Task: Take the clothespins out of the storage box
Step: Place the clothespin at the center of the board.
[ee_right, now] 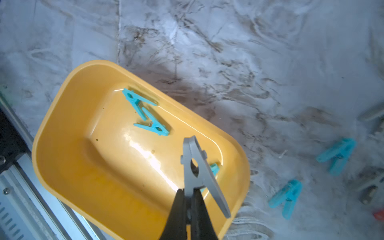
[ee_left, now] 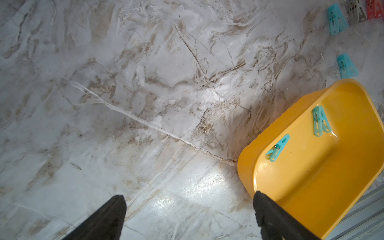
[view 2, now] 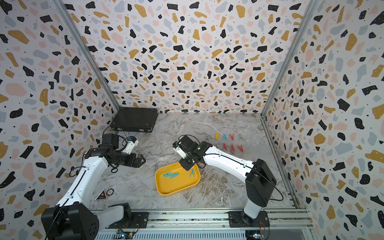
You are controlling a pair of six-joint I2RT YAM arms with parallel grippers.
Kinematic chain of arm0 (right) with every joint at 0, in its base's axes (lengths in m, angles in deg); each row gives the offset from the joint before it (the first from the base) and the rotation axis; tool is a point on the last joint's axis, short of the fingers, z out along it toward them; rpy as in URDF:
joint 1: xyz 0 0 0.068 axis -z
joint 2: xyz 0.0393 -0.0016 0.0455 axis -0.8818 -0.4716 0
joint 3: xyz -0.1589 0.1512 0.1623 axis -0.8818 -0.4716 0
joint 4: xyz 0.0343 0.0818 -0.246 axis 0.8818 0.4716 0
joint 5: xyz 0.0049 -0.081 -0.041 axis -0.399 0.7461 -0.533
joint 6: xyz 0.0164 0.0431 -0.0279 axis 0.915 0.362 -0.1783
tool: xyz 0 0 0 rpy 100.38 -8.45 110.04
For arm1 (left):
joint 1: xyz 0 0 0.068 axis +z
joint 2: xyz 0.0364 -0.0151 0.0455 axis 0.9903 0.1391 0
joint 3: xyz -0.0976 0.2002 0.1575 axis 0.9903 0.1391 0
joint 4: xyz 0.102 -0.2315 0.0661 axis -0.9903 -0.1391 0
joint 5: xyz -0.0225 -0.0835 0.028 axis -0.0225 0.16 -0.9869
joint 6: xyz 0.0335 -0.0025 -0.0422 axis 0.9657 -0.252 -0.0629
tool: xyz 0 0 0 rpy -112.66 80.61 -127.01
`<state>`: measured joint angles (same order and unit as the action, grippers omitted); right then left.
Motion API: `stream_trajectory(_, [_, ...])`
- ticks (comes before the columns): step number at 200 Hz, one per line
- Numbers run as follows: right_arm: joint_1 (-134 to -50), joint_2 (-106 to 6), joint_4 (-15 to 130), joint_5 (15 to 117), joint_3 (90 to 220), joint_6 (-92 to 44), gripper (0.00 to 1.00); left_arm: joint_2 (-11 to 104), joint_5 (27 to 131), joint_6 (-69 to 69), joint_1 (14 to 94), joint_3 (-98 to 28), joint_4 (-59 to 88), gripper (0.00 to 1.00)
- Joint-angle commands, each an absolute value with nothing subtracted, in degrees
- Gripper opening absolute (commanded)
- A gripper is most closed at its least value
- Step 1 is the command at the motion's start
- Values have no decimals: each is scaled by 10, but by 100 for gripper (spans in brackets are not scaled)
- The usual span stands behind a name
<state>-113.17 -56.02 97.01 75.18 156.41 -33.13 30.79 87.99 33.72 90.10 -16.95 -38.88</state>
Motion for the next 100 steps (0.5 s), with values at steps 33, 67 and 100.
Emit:
stream_trajectory(33, [-1000,-481,997,750,1493,-220,0,310,894,341,905,-164,-386,100])
stream_trajectory(67, [-929,-477,991,733,1442,-185,0,310,894,341,905,-164,-387,100])
stream_trajectory(100, [-883,-496,962,715,1395,-160,0,312,895,342,905,-164,-387,100])
